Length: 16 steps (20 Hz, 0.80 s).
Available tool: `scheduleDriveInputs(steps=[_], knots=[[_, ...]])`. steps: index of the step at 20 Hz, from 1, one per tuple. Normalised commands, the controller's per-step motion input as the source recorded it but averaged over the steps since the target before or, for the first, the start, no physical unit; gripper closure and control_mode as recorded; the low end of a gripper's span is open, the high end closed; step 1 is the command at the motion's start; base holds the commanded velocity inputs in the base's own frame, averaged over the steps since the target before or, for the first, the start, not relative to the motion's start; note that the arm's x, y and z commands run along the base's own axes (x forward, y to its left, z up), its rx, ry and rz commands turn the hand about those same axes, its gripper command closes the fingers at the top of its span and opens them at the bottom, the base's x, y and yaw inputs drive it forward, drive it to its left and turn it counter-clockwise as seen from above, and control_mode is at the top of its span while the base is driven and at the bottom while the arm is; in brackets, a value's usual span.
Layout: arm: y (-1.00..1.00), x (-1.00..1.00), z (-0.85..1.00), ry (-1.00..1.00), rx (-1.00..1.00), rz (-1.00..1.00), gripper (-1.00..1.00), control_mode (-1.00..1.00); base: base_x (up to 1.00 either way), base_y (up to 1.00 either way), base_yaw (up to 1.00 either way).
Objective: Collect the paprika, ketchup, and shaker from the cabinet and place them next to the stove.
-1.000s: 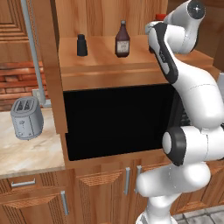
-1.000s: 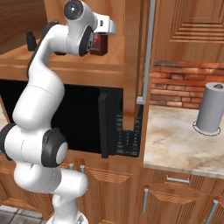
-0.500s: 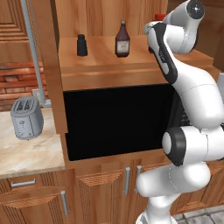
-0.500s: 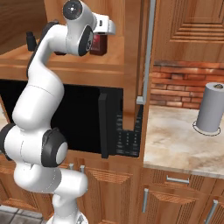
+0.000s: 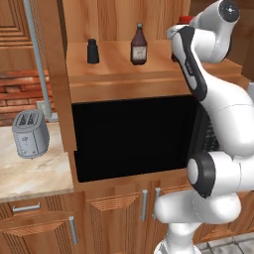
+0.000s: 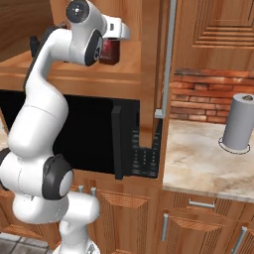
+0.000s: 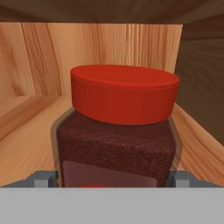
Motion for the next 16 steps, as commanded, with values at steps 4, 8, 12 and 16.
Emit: scheduleDriveInputs(steps=[4,8,12,16], knots=[[0.01,-0.45,0.01,0.0,0.0,0.0,1.0,-1.0,0.0,0.0,0.0],[0.13,-0.46,0.09,0.0,-0.01,0.0,1.0,-1.0,0.0,0.0,0.0],[0.18,-0.49,0.17,0.0,-0.03,0.0,1.0,-1.0,0.0,0.0,0.0],[0.12,-0.54,0.11,0.0,-0.03,0.01,1.0,-1.0,0.0,0.0,0.0]])
